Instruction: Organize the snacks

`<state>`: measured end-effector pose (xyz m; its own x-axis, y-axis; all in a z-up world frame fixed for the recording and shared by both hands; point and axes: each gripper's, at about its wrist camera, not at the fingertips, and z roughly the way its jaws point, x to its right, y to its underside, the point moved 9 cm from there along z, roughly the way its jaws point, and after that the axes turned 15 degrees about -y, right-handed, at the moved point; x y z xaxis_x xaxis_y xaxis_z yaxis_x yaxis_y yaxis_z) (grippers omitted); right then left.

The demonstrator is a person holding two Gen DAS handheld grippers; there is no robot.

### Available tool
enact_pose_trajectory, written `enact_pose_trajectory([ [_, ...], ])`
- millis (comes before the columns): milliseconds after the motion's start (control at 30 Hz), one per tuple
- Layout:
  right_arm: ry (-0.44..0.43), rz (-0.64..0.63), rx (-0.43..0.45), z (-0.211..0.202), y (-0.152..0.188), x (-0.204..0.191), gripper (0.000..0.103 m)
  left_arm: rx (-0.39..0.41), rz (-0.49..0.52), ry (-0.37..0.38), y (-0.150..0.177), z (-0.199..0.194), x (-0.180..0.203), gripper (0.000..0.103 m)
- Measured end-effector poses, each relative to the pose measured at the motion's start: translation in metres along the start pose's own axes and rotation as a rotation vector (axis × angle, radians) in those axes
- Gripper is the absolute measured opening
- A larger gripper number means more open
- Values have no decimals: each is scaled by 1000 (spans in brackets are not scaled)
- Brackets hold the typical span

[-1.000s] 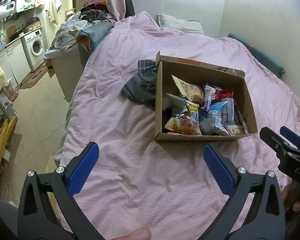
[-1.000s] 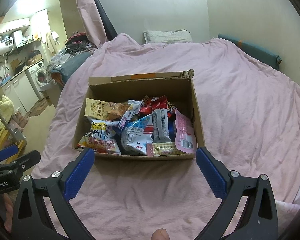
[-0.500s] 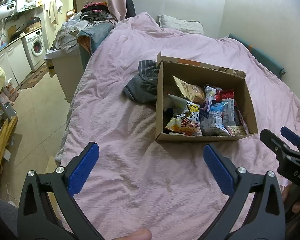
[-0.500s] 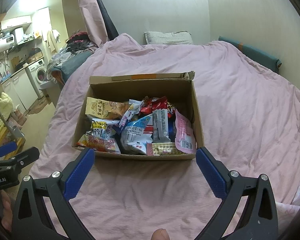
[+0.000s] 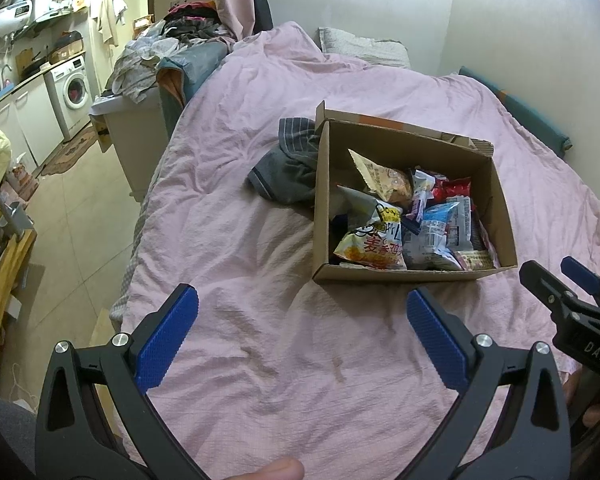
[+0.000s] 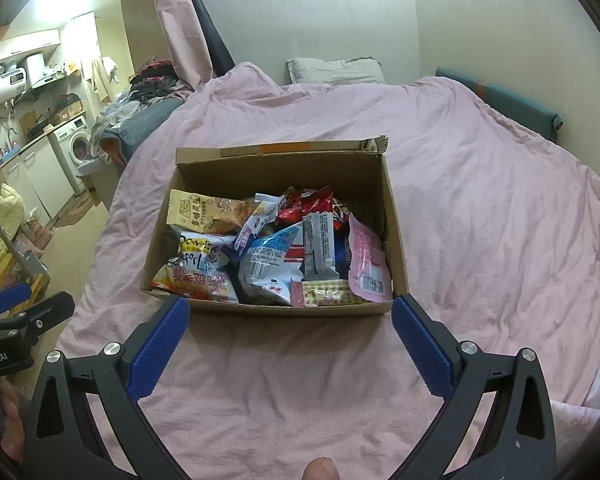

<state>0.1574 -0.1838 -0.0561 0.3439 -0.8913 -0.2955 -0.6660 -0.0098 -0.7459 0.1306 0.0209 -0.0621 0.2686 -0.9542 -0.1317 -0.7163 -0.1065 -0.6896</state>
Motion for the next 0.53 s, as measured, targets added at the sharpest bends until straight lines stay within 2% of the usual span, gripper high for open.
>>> enact_pose_trajectory([
  [533, 2, -7, -2, 2, 0, 2, 103, -21, -8, 5, 11, 6, 1, 103],
])
